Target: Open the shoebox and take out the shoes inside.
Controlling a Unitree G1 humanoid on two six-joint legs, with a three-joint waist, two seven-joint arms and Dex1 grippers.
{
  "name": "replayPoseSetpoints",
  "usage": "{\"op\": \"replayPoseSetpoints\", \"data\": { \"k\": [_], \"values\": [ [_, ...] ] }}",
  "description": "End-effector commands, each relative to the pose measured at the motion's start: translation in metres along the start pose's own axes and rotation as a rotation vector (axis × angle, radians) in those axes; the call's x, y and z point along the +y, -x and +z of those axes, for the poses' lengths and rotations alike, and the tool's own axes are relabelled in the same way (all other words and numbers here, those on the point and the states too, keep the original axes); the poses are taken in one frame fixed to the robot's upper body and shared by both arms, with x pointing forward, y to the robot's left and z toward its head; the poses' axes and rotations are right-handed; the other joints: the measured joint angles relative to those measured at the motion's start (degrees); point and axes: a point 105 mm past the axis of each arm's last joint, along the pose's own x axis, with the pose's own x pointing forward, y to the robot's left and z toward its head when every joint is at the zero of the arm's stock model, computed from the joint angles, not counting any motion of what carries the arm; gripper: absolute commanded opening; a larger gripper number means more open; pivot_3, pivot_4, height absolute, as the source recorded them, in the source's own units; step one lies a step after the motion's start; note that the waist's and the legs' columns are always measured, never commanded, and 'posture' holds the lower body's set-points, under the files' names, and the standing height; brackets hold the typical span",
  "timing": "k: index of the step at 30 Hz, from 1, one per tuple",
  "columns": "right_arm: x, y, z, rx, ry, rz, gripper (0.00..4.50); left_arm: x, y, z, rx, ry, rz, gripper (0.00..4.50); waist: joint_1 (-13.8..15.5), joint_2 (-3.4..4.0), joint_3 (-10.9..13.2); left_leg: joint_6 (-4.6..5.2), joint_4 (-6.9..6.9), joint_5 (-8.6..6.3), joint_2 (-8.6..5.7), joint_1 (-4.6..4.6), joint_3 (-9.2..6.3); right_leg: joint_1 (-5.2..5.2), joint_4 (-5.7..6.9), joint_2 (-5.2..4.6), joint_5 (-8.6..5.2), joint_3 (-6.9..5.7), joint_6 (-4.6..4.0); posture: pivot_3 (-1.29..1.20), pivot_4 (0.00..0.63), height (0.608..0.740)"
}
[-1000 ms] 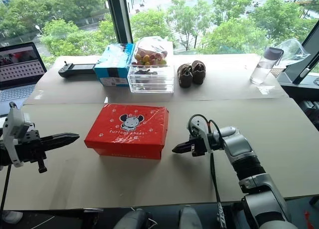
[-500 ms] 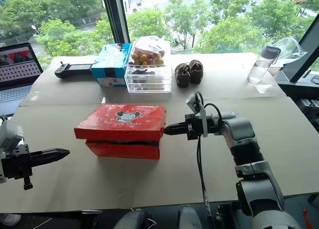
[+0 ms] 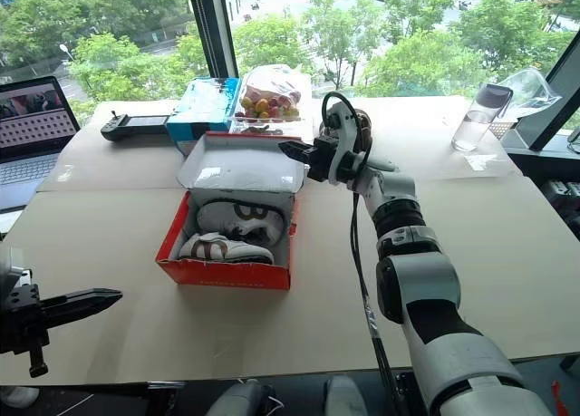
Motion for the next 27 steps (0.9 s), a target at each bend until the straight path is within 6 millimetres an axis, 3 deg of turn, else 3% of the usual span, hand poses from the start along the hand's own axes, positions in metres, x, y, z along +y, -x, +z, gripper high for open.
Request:
{"op": "replayPoseSetpoints", "data": {
  "k": [1,3,5,11,14,20,23,27],
  "values": [
    [0.015,0.007,0.017,0.111,0.135,0.134,0.02,0.009,0.01,0.022,-0.102,-0.017,0.065,0.26,-0.15,0.02,0.01,0.06,0.0,-0.03,0.0,0.01,0.0,0.0,0.03,0.0,0.0,0.01,0.0,0.0,0.15,0.74],
    [0.027,0.018,0.006,0.253,0.238,0.243,0.0,0.016,0.014,0.032,-0.159,-0.014,0.097,0.69,-0.23,0.03,0.02,0.3,0.0,-0.17,0.01,0.05,0.01,0.01,0.06,0.02,-0.01,0.02,-0.01,0.0,0.15,0.74],
    [0.042,0.023,0.001,0.339,0.318,0.346,0.0,0.024,0.014,0.038,-0.177,-0.028,0.124,1.51,-0.25,0.04,0.02,0.3,0.01,-0.17,0.02,0.07,0.01,0.01,0.07,0.05,-0.01,0.0,-0.02,0.0,0.15,0.74],
    [0.073,0.002,-0.011,0.432,0.638,0.423,0.0,0.038,0.003,0.042,-0.193,-0.046,0.135,3.62,-1.05,0.04,0.02,0.26,0.02,-0.17,0.03,0.13,0.09,-0.03,0.2,0.08,-0.01,0.09,-0.01,0.0,0.15,0.74],
    [0.084,-0.009,-0.015,0.45,0.749,0.435,0.78,0.039,-0.001,0.041,-0.184,-0.053,0.121,4.49,-0.99,0.04,0.02,0.22,0.01,-0.16,0.03,0.11,0.08,-0.06,0.2,0.09,-0.01,0.09,-0.02,0.0,0.15,0.74],
    [0.092,-0.025,-0.02,0.447,1.046,0.378,2.87,0.045,0.001,0.038,-0.163,-0.084,0.135,4.5,-0.25,0.04,0.02,-0.23,0.01,0.08,0.02,0.04,0.07,-0.13,0.16,0.07,-0.01,0.07,-0.02,0.0,0.15,0.74],
    [0.101,-0.026,-0.03,0.446,1.052,0.402,3.92,0.051,0.001,0.039,-0.15,-0.142,0.166,4.5,-0.21,0.03,0.02,-0.28,0.01,0.1,0.02,0.06,0.07,-0.11,0.19,0.08,-0.02,0.06,-0.02,0.0,0.15,0.74],
    [0.122,-0.023,-0.041,0.456,1.021,0.47,3.92,0.052,0.001,0.034,-0.134,-0.101,0.153,4.5,-0.15,0.03,0.02,-0.25,0.02,0.1,0.02,0.06,0.06,-0.09,0.17,0.08,-0.02,0.06,-0.02,0.0,0.15,0.74]
  ]
}}
